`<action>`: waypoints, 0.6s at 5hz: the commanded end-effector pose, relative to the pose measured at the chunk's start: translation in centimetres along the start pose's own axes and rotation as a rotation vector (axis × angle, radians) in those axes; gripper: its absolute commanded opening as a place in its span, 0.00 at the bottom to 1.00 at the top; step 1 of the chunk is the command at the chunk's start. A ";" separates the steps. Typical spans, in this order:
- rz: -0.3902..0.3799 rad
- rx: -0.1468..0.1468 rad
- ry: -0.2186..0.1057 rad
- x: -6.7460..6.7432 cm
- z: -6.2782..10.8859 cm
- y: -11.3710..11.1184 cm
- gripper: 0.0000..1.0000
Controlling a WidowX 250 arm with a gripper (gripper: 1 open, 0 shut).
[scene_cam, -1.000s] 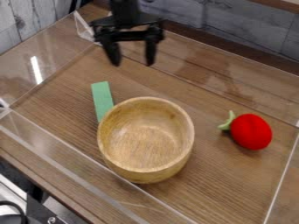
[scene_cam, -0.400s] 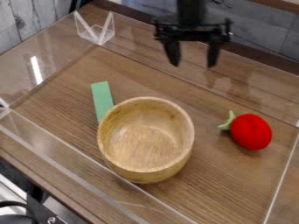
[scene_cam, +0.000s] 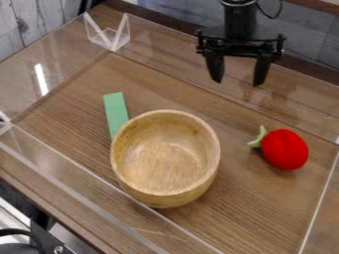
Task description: Remove the green stick from the brown bowl and put it on the table
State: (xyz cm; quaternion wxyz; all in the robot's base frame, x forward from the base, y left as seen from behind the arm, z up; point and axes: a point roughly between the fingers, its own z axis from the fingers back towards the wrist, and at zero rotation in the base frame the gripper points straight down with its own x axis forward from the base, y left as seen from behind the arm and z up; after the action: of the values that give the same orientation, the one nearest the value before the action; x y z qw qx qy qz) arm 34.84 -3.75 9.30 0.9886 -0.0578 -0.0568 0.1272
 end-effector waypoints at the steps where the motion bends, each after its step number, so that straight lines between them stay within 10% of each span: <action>1: 0.005 -0.012 -0.080 2.1 1.7 -0.4 1.00; 3: 0.046 0.000 -0.097 3.2 1.6 0.4 1.00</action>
State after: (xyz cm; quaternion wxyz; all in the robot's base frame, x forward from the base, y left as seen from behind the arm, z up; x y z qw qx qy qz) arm 36.34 -2.77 8.99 0.9847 -0.0497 -0.0703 0.1515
